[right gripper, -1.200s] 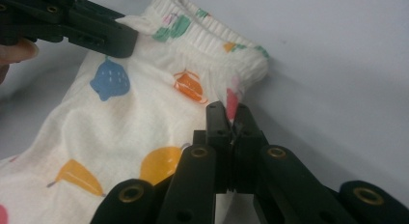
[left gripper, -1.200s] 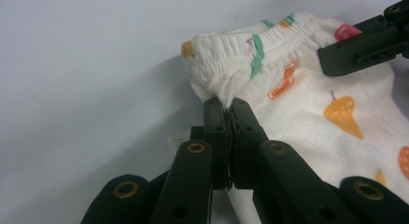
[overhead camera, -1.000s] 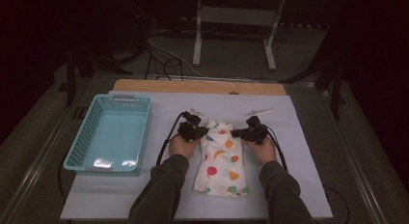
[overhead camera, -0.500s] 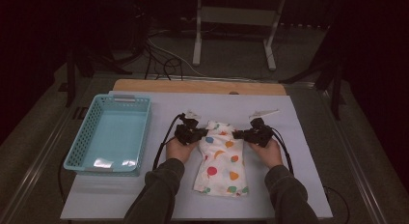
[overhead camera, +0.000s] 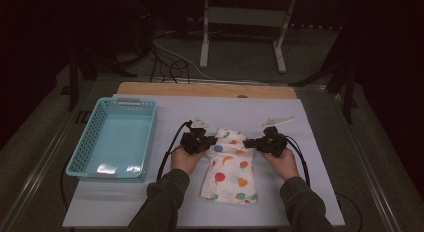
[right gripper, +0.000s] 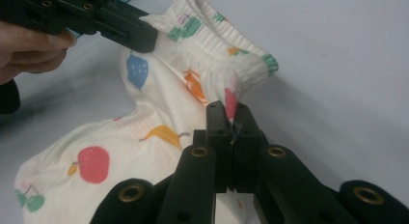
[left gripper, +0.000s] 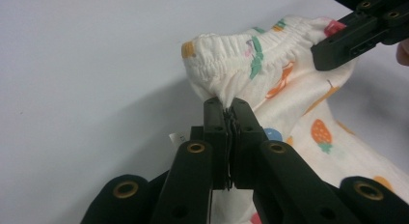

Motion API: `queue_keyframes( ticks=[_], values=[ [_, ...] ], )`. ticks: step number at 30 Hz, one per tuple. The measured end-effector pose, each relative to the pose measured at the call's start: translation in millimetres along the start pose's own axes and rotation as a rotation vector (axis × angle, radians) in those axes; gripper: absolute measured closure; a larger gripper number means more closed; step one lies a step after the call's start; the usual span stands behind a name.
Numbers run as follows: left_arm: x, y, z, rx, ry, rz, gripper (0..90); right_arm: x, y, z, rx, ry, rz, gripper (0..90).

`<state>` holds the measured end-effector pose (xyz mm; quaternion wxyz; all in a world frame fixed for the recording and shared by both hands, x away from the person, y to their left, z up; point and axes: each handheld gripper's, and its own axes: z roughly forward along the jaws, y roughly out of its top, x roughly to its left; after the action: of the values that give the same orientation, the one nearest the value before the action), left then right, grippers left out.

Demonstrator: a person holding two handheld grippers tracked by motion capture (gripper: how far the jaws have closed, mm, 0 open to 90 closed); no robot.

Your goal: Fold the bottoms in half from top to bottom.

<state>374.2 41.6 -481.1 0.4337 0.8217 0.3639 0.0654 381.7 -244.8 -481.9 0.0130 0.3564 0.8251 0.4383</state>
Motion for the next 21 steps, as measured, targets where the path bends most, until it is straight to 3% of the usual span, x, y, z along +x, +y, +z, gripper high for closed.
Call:
queue_keyframes(
  ticks=[13,21],
  values=[
    [-16.2,-7.5,-13.5,-0.01,-0.018,0.057,88.2,13.3,-11.9,-13.6,-0.019,0.017,-0.02,88.5],
    [-22.1,-17.8,-18.0,-0.003,-0.035,0.072,88.2,23.0,-22.1,-15.2,-0.007,0.026,-0.027,88.4]
  ],
)
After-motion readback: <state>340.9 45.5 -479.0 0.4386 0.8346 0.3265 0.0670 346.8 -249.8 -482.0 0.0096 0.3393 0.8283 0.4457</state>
